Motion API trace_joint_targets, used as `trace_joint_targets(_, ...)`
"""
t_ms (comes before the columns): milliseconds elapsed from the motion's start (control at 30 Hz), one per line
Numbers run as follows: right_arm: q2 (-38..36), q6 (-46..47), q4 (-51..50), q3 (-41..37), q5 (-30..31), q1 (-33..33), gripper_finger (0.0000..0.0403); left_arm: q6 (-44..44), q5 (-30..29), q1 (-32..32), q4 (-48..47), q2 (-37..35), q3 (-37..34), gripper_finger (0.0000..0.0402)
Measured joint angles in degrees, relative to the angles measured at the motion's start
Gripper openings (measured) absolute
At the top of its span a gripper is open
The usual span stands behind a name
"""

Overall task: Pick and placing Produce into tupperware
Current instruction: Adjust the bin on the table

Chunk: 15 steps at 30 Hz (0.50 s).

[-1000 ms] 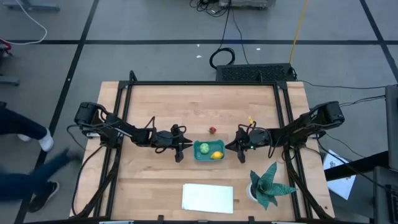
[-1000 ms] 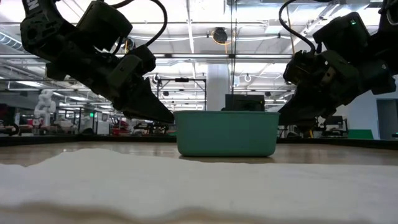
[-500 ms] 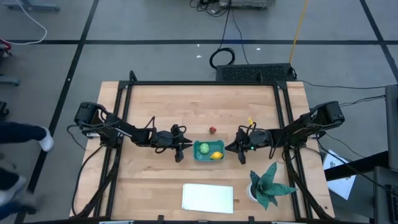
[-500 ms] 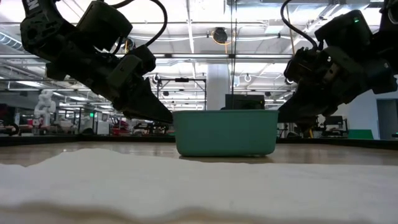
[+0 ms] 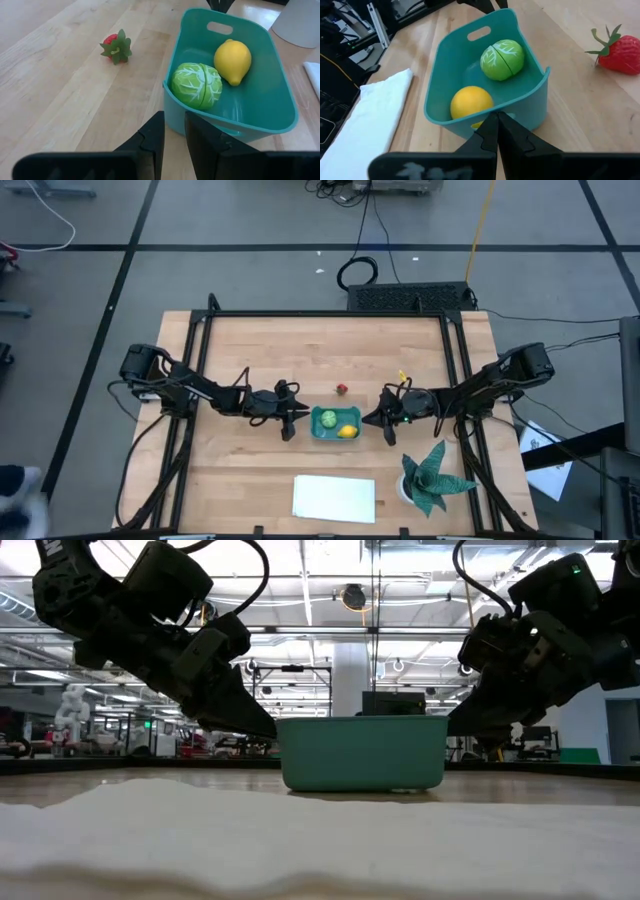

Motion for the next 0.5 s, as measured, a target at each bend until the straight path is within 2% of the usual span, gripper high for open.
trace_joint_targets(500,0.0,0.0,0.0,0.0,0.0,1.1,0.0000,0.0,0.0,0.0,0.0,0.0,0.0,0.0078)
